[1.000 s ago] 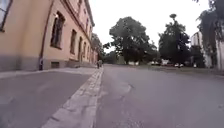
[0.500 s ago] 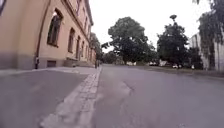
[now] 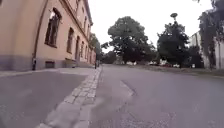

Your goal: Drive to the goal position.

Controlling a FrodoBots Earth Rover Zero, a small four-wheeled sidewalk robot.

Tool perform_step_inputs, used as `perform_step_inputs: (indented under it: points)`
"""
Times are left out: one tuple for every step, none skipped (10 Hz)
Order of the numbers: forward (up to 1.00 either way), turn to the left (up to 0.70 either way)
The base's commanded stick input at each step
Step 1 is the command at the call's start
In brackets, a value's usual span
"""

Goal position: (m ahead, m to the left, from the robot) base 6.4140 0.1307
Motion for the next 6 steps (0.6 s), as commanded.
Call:
perform_step_inputs:
  points:
    - [0.45, 0.0]
    - [0.45, 0.0]
    - [0.45, 0.0]
    - [0.45, 0.0]
    - [0.45, 0.0]
    - [0.45, 0.0]
